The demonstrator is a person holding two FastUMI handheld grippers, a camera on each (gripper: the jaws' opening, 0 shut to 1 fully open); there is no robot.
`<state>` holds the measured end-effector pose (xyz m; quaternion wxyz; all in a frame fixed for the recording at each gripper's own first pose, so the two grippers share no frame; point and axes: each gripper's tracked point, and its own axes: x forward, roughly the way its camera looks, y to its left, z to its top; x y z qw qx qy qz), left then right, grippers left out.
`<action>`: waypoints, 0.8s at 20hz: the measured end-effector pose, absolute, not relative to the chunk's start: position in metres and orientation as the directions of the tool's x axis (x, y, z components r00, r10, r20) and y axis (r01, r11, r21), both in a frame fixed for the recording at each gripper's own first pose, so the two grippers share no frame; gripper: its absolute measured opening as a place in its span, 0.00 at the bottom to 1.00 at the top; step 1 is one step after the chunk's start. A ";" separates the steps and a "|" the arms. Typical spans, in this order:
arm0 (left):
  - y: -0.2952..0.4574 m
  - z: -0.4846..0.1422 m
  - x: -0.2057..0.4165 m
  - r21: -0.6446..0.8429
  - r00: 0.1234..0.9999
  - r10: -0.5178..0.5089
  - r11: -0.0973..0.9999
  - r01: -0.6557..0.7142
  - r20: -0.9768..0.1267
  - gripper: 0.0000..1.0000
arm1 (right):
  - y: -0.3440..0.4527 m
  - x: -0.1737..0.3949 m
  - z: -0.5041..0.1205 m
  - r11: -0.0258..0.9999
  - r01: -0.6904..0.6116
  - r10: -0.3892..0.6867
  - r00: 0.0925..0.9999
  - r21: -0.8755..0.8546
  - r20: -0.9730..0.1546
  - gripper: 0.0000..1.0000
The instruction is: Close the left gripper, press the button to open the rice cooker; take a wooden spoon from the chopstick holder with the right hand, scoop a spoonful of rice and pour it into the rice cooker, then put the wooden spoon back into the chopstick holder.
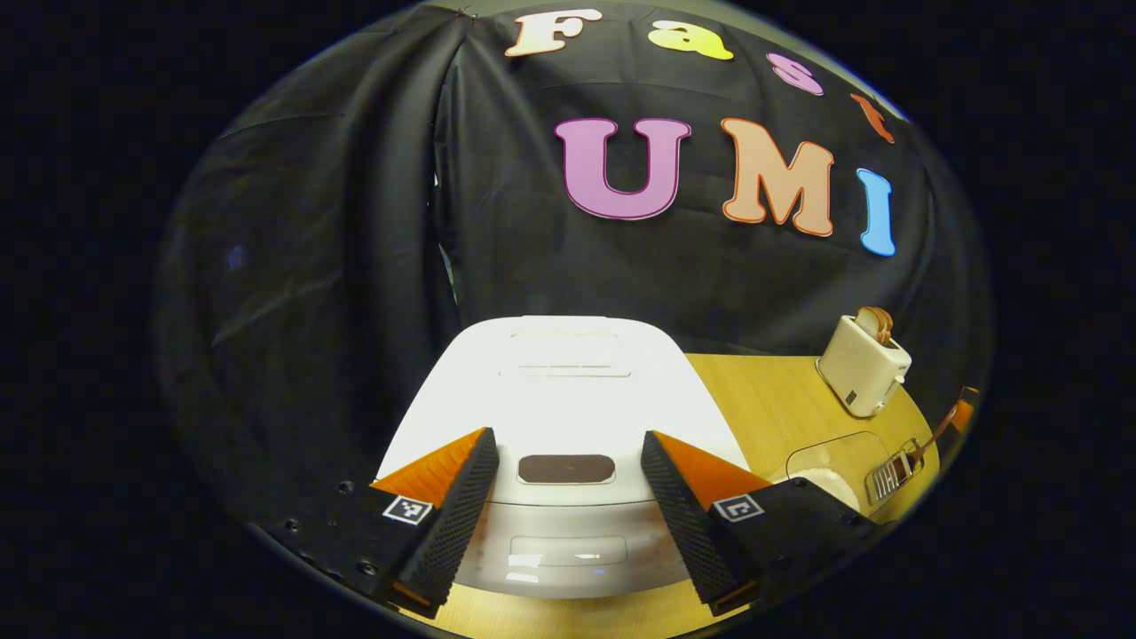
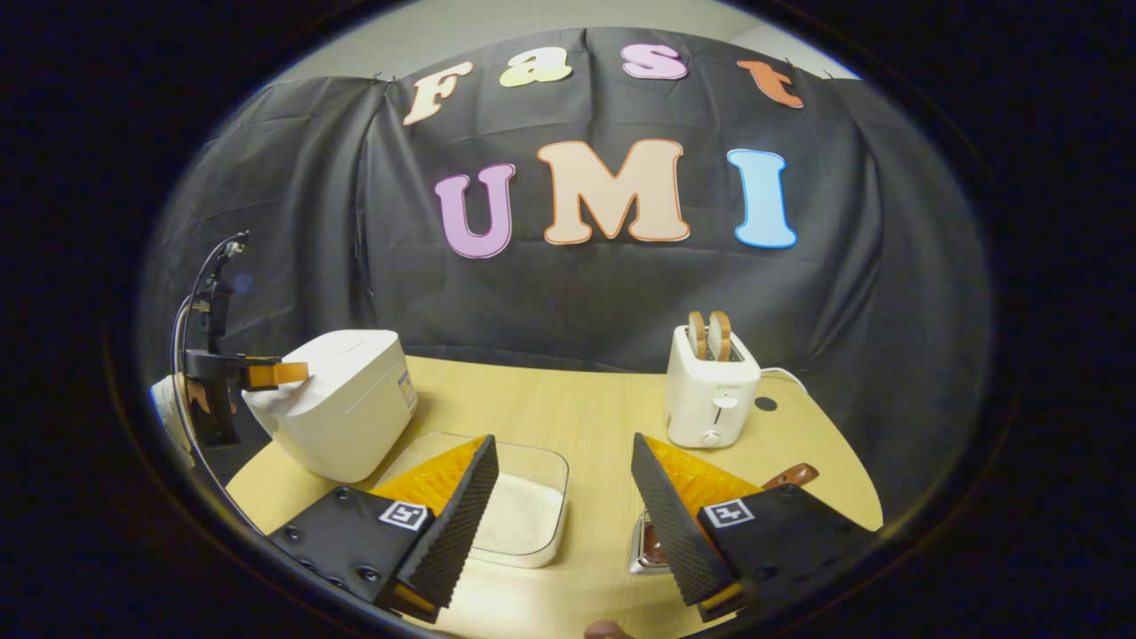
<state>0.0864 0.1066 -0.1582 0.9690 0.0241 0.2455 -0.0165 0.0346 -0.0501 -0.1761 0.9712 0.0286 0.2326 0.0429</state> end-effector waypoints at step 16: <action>0.059 -0.044 0.001 0.065 0.990 -0.088 0.993 0.096 -0.112 0.95 | -0.027 0.037 -0.110 0.993 -0.079 0.098 0.964 0.085 -0.248 0.95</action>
